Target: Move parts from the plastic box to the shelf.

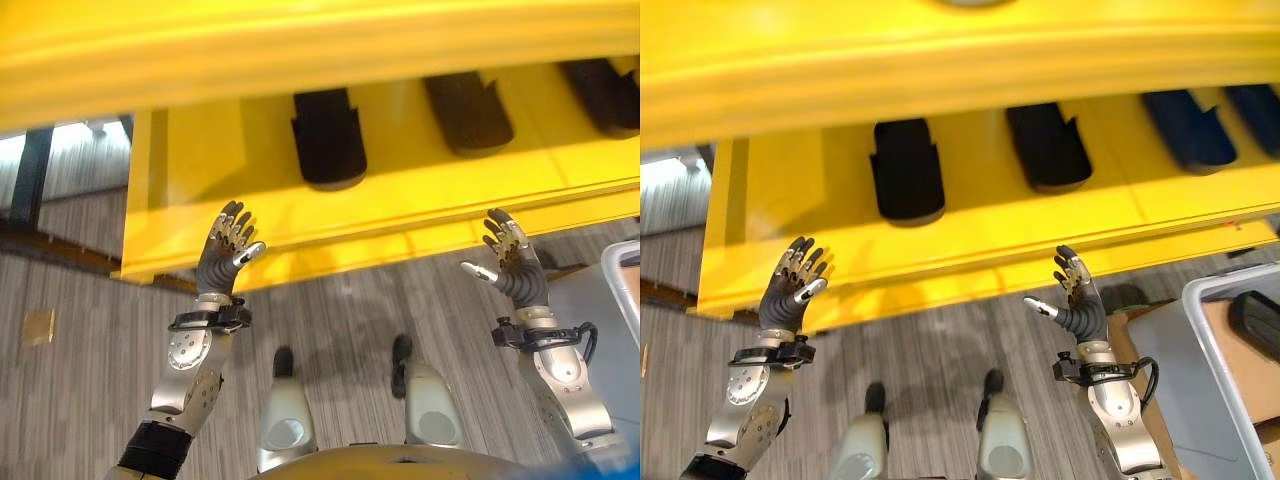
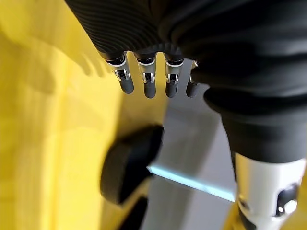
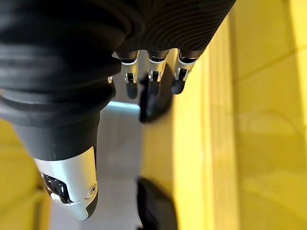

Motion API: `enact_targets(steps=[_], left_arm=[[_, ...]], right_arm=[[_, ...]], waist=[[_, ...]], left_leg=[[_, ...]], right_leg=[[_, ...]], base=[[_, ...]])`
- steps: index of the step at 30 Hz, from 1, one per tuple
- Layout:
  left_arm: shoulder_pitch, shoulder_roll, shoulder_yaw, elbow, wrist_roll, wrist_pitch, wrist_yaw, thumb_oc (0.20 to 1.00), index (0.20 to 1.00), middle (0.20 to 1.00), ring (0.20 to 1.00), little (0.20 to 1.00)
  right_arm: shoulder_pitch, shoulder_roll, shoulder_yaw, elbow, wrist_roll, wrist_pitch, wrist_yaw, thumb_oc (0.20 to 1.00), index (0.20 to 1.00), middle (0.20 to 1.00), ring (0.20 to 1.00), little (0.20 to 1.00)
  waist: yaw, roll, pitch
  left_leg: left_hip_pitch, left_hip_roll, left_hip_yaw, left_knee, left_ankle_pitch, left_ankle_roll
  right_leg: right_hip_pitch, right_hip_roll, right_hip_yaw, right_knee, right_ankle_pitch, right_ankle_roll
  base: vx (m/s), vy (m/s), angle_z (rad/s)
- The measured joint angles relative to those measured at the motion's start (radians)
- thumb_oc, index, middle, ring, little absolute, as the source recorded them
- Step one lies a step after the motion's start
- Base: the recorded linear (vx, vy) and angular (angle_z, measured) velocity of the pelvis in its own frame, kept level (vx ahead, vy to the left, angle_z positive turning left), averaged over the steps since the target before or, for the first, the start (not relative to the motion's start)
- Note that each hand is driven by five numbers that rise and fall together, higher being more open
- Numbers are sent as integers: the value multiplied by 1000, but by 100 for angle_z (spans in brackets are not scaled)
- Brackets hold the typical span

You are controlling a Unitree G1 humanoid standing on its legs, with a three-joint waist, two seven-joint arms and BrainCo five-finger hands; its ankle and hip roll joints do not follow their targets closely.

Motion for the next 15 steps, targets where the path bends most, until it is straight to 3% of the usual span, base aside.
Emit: enact_targets(steps=[1, 6, 9, 10, 11, 12, 13, 14, 15], left_arm=[[8, -19, 0, 4, 0, -1, -11, 1000, 1000, 1000, 1000, 1000], [43, -66, -1, 10, 0, -1, -35, 1000, 1000, 1000, 1000, 1000], [52, -96, 0, 20, -1, -1, -53, 1000, 1000, 1000, 1000, 1000], [64, -95, -2, 39, -1, -1, -58, 1000, 1000, 1000, 1000, 1000], [68, -96, -3, 55, -1, 0, -69, 1000, 1000, 1000, 1000, 1000], [71, -94, 2, 53, -1, 4, -70, 1000, 1000, 1000, 1000, 1000], [86, -95, 13, 44, -2, 2, -69, 1000, 1000, 1000, 1000, 1000], [97, -104, 7, 51, -1, 4, -73, 1000, 1000, 1000, 1000, 1000], [107, -114, -9, 58, -1, 7, -82, 1000, 1000, 1000, 1000, 1000]], right_arm=[[9, 13, -1, 30, 32, -6, 23, 1000, 1000, 1000, 1000, 1000], [47, 18, -17, 52, 46, -7, 42, 1000, 1000, 1000, 1000, 1000], [60, 12, -39, 70, 51, -7, 46, 1000, 1000, 1000, 1000, 1000], [58, 23, -40, 75, 51, -7, 56, 1000, 1000, 1000, 1000, 1000], [65, 15, -35, 85, 59, -9, 66, 1000, 1000, 1000, 1000, 1000], [82, 9, -40, 89, 62, -7, 68, 1000, 1000, 1000, 1000, 1000], [78, 25, -40, 83, 67, -6, 69, 1000, 1000, 1000, 1000, 1000], [76, 43, -40, 75, 71, -7, 69, 1000, 1000, 1000, 1000, 1000], [71, 36, -40, 64, 73, -7, 77, 1000, 1000, 1000, 1000, 1000]], waist=[[-27, 11, -32], [-56, 45, -90], [-66, 61, -104], [-54, 47, -114], [-60, 31, -123], [-53, 10, -128], [-27, -35, -128], [13, -80, -143], [6, -80, -144]], left_leg=[[34, 12, 19, -35, 9, 3], [82, 47, 77, -88, 24, 13], [89, 84, 85, -78, 38, 31], [72, 102, 83, -28, 66, 64], [45, 103, 54, 2, 144, 60], [25, 97, 3, 56, 183, 50], [-41, 61, -71, 188, 173, 57], [-90, -95, -235, 248, 54, 53], [-103, -200, -268, 154, -8, 69]], right_leg=[[27, 20, 10, -39, 11, 2], [33, 64, 50, -82, 27, -7], [24, 120, 62, -75, 13, -25], [14, 141, 85, -56, -3, -55], [9, 157, 84, -52, -9, -66], [-3, 172, 96, -44, -10, -94], [-3, 177, 148, -36, 0, -118], [-18, 162, 231, -65, 11, -125], [-3, 158, 249, -145, 22, -98]], base=[[62, -116, -46], [38, -108, -33], [28, -226, -30], [46, -275, -41], [61, -287, -27], [88, -180, -42], [125, -33, -119], [146, 31, -170], [158, 100, -178]])
